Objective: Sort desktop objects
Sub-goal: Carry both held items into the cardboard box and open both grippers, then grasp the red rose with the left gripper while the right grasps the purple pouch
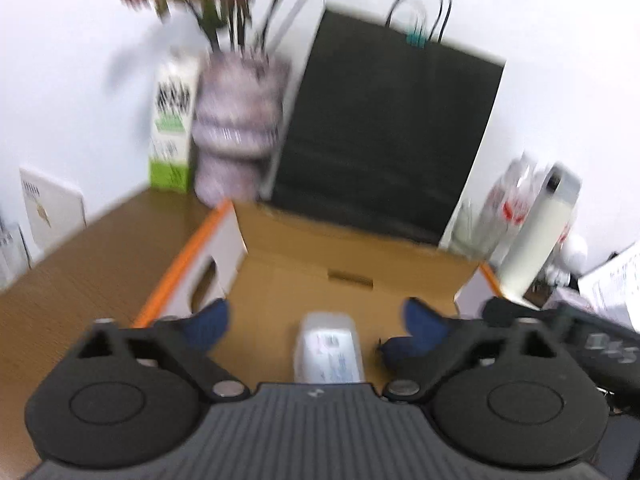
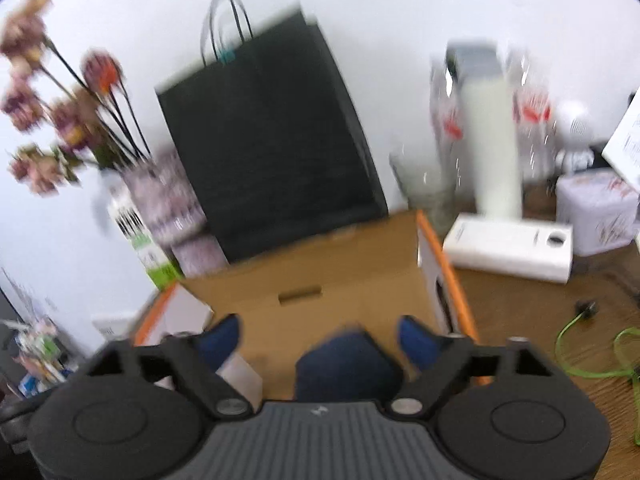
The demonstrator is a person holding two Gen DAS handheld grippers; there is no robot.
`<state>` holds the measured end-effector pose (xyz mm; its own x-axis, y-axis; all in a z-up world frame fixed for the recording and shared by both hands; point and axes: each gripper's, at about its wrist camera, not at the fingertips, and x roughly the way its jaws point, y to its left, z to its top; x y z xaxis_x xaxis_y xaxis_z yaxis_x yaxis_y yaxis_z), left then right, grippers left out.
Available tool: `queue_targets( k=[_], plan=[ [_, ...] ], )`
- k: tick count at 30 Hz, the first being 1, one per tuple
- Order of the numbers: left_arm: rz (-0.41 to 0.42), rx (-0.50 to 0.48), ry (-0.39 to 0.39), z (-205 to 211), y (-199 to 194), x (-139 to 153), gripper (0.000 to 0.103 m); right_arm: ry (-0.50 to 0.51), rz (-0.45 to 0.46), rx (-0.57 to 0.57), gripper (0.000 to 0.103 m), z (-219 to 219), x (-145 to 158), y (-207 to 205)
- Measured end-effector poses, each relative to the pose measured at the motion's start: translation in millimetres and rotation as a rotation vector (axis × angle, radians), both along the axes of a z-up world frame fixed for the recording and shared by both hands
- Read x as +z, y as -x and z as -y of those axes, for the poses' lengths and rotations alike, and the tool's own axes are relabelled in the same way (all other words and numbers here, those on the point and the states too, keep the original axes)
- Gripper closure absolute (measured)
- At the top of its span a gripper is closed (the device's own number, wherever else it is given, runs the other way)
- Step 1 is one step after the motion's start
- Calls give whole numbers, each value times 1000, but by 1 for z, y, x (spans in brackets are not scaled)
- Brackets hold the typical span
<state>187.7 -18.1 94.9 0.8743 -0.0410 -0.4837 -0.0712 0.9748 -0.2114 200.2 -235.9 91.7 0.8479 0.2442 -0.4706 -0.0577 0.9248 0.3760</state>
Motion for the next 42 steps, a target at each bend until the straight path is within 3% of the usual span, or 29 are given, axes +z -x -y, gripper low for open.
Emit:
queue_targets(
  k=[5,10,18,23,31,39,42],
  plan=[
    [42,14,-53,5,38,17,0,22,81,35,0,6,23,46],
    [82,-7,-97,4,89,9,0,93,131,46,0,7,31,98],
    [56,14,-89,-30,153,-9,0,158,48,75,0,4,-15,180],
    [-8,32,-155,-42,173,-33,0,216,8,120,0,-18,-42,217],
    [-37,10,-252,-52,195,-59,0,353,-17,162,0,-62,-59,240],
    [-80,30,-239,-59,187,-74,0,430,-61,134,0,-82,-70,230],
    [-96,54,-219,-66,182,-77,0,408,-62,128,1,-79,-69,227]
  ],
)
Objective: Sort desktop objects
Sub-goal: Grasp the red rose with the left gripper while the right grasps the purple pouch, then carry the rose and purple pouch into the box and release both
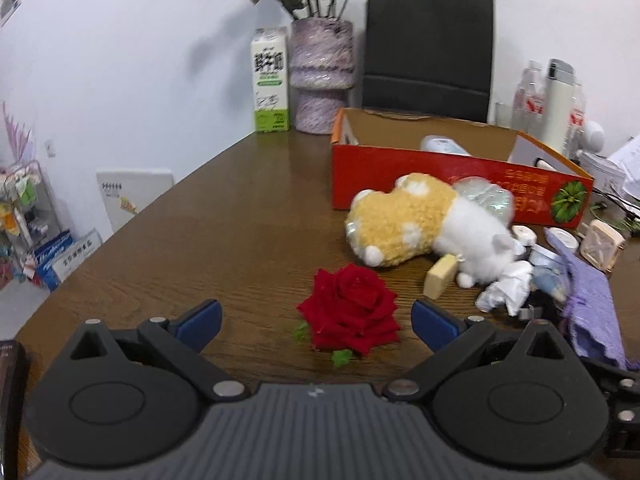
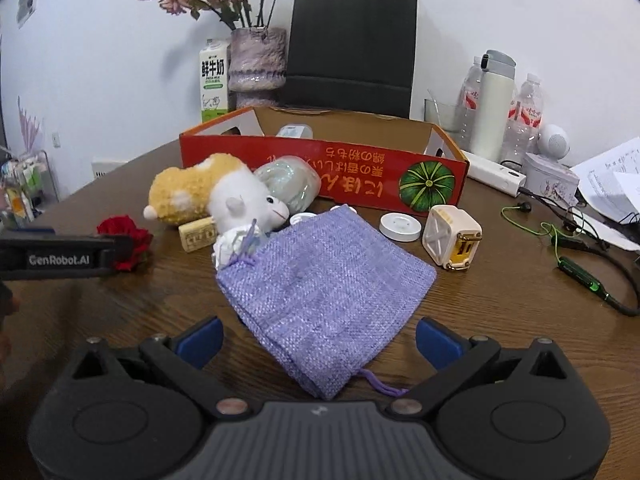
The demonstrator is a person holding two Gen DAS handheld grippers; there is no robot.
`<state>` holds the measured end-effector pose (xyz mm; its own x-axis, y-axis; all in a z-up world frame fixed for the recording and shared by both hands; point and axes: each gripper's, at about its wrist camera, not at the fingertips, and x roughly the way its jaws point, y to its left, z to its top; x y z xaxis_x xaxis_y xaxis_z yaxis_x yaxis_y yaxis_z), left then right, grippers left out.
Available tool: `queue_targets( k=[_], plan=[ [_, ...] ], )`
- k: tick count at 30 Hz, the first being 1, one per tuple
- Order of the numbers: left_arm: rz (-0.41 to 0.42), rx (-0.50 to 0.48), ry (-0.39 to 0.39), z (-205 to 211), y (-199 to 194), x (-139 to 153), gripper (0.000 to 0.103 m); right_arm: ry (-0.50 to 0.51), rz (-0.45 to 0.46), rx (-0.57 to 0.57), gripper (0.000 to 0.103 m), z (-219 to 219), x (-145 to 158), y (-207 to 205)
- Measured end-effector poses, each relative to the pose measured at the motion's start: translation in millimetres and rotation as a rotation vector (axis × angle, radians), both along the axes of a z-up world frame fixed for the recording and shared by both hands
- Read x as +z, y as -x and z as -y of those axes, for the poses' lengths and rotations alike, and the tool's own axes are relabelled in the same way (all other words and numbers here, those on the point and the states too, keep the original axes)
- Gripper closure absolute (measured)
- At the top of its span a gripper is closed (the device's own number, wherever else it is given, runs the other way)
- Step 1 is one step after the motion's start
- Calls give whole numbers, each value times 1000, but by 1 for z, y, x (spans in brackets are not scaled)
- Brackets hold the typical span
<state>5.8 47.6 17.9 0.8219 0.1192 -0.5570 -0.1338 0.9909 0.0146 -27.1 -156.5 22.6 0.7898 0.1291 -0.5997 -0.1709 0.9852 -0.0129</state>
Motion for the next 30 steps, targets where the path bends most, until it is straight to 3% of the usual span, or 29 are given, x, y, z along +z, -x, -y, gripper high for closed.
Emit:
queue_targets(
  k=[3,7,9,10,11,12,14,23,30],
  plan=[
    [-21,3,3,0,-9,-3,4,11,-4,10,6,-7,-2,-7],
    [-44,-16,18,1,-13,-7,12,34,-31,1,27,-12,-8,-13],
    [-49,-14,27,0,-13,-8,22,5,-34,-11,39,-6,-7,-14],
    [-54,-16,39,-1,-14,-8,27,-2,-32,-18,54,-4,-6,-14],
    [-59,-19,51,-2,-15,-8,44,-15,-29,-20,71,-2,-5,-13],
    [-53,-21,52,-2,-13,-7,58,-28,-21,-21,82,1,-3,-11],
    [-42,-42,73,-4,-9,-5,58,-60,4,-27,96,8,1,-6],
    [9,-45,109,-5,3,9,59,-95,92,-51,98,24,23,9],
    [76,-80,113,4,19,50,59,-119,138,-55,98,27,55,19]
  ],
)
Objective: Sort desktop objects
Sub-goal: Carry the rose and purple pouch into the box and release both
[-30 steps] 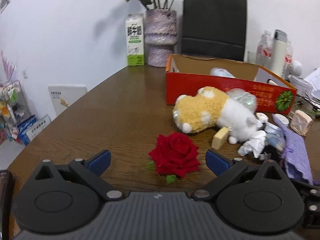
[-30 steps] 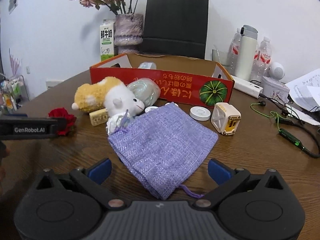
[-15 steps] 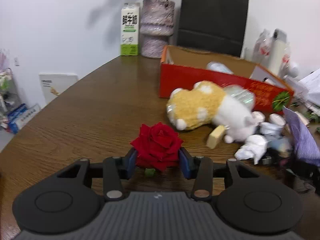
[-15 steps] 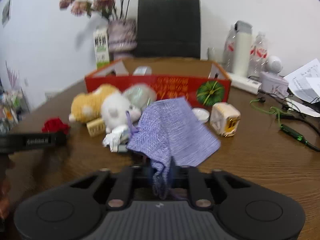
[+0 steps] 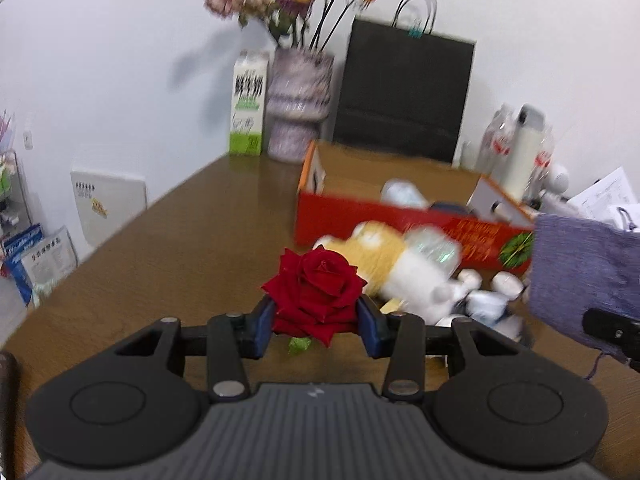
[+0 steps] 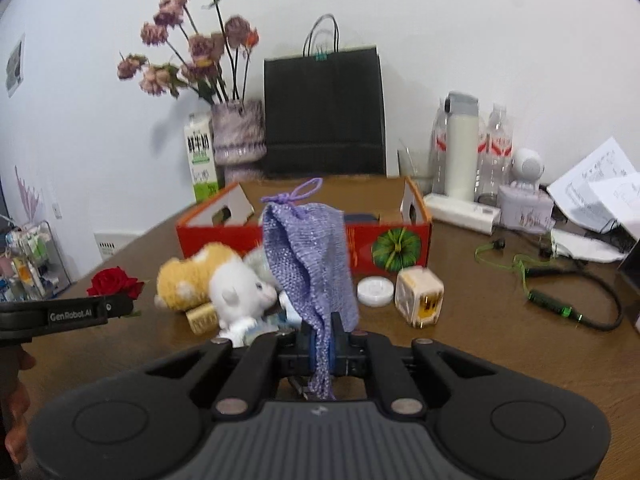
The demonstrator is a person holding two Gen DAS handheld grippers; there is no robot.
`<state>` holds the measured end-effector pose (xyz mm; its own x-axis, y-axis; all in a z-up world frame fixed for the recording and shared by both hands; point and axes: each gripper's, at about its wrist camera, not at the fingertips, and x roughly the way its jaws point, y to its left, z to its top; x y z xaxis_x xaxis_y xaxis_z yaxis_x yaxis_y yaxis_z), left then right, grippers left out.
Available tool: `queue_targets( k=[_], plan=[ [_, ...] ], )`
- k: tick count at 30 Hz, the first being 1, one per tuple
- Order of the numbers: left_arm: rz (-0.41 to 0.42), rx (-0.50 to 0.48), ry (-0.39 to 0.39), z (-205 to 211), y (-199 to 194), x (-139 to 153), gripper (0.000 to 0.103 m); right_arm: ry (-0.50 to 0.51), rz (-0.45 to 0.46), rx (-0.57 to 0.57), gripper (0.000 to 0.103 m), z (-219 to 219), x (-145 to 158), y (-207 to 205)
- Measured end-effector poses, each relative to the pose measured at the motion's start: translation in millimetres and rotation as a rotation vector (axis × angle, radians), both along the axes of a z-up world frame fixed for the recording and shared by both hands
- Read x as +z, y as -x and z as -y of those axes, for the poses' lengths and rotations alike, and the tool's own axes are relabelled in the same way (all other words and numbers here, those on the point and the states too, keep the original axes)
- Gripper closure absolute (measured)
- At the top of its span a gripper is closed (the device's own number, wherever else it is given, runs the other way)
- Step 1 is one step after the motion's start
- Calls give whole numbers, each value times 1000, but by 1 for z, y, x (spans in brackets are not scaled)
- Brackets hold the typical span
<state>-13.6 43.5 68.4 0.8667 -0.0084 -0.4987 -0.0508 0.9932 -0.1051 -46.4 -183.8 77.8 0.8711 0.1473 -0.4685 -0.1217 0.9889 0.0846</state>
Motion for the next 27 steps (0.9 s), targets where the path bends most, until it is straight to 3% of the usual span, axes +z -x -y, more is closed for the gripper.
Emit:
queue_targets(
  k=[5,15,27],
  plan=[
    [77,-22,-3,9,14,36,59,10,61,8,98,0,30,9],
    [156,-43,-24,31,13,80,59,16,133,18,98,1,73,8],
    [189,-41,-1,42,-50,96,59,-53,153,22,98,8,92,-55]
  ],
)
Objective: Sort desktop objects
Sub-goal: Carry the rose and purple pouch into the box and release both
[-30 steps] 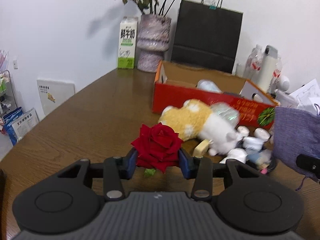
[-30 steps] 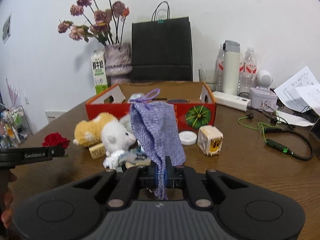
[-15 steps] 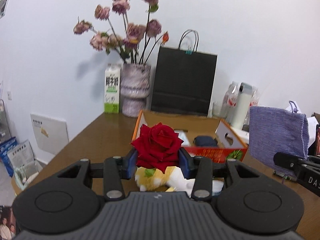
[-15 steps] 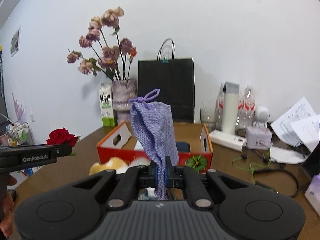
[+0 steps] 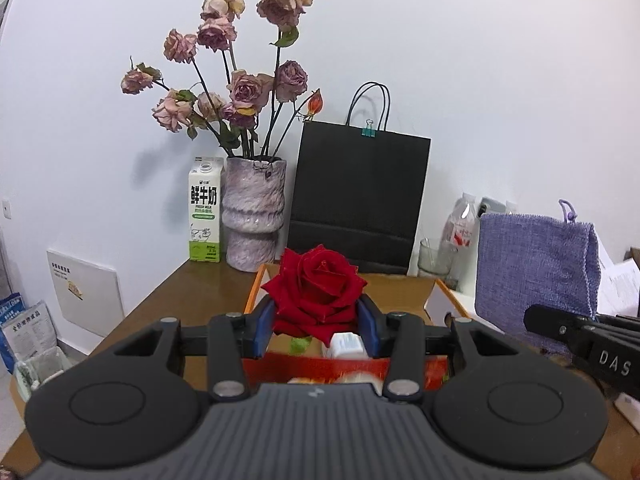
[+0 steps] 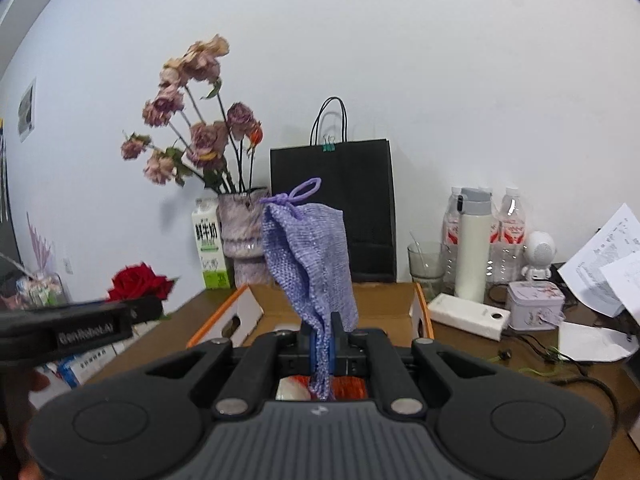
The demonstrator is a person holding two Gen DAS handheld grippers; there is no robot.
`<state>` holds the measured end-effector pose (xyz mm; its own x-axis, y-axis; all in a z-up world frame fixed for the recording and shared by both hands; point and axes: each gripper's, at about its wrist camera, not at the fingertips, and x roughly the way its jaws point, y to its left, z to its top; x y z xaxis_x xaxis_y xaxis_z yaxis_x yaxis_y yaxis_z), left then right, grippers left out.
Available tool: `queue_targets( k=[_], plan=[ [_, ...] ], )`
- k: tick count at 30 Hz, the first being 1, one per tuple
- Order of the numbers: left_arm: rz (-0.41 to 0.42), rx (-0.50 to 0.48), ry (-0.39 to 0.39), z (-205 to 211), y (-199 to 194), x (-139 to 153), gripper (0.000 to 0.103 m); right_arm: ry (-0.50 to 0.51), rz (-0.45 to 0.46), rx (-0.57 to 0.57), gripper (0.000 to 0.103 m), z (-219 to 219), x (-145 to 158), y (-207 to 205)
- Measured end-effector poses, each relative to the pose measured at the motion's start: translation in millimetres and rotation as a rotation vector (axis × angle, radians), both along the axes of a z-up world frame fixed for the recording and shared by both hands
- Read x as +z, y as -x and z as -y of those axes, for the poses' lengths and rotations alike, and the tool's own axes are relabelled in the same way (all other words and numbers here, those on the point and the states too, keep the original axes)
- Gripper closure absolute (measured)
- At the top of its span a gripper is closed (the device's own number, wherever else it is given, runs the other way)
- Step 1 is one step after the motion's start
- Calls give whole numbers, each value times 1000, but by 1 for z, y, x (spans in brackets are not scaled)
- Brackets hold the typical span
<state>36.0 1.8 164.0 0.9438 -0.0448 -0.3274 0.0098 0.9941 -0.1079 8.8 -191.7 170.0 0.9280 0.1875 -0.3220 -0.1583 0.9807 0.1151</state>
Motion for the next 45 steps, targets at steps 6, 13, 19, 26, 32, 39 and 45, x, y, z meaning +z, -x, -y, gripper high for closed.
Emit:
queue_targets(
  k=[6,13,19,26,32,39,45],
  plan=[
    [-17,18,35,-1,-58,-12,59,-29,-18,8,98,0,-7,-60],
    [-74,39,26,2,-132,-42,59,-72,-78,12,98,2,-47,-136],
    [-111,56,-11,6,-168,-65,59,-91,-124,36,98,1,-65,-180],
    [-101,106,-13,-5,-167,-64,59,-59,-124,25,98,-1,-70,-185],
    [-108,86,-58,4,-167,-67,59,-40,-137,42,98,-9,-75,-186],
    [-172,89,-74,6,-181,-84,58,-26,-208,57,95,-11,-88,-198],
    [-239,97,-94,9,-189,-100,36,-9,-239,35,29,-9,-94,-202]
  ],
)
